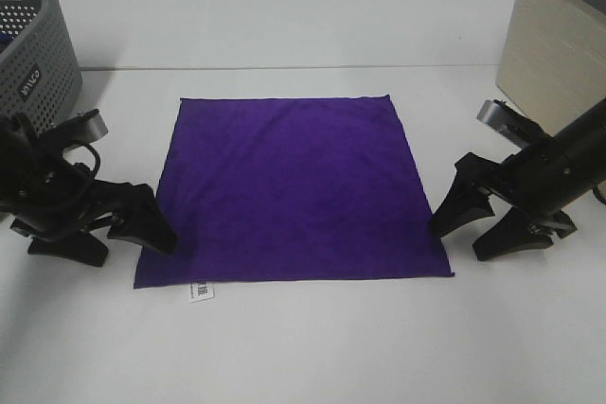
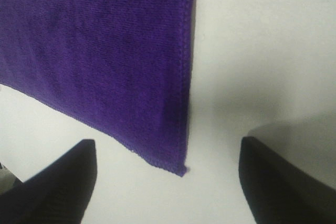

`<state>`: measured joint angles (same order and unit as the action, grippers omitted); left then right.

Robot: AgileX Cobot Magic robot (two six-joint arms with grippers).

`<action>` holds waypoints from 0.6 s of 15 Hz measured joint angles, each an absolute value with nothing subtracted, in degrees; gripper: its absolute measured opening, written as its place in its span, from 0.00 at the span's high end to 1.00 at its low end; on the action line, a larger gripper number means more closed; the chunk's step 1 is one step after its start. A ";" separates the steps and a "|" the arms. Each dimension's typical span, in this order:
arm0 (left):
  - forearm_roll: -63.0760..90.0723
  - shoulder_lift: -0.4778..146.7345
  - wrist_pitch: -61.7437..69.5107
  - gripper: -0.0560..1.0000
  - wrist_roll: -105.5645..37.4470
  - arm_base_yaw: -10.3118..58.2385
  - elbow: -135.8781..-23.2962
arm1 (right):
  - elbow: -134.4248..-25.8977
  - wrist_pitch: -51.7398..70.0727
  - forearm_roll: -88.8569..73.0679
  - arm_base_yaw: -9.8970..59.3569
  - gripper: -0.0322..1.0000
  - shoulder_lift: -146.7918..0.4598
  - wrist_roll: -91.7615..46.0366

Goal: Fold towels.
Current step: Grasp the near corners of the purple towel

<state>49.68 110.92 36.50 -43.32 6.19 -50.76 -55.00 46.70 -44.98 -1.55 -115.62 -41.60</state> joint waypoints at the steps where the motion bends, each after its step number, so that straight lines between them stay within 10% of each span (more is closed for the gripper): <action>1: 49.68 110.98 35.75 0.01 -41.71 7.22 -51.05 | -55.00 46.58 -45.84 -1.49 0.27 -115.97 -41.08; 9: 54.72 121.07 49.27 0.02 -37.47 15.18 -62.28 | -55.69 40.28 -49.79 11.12 0.47 -117.57 -39.71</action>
<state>54.72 121.07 49.27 -37.47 15.18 -62.28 -55.69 40.28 -49.79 11.12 -117.57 -39.71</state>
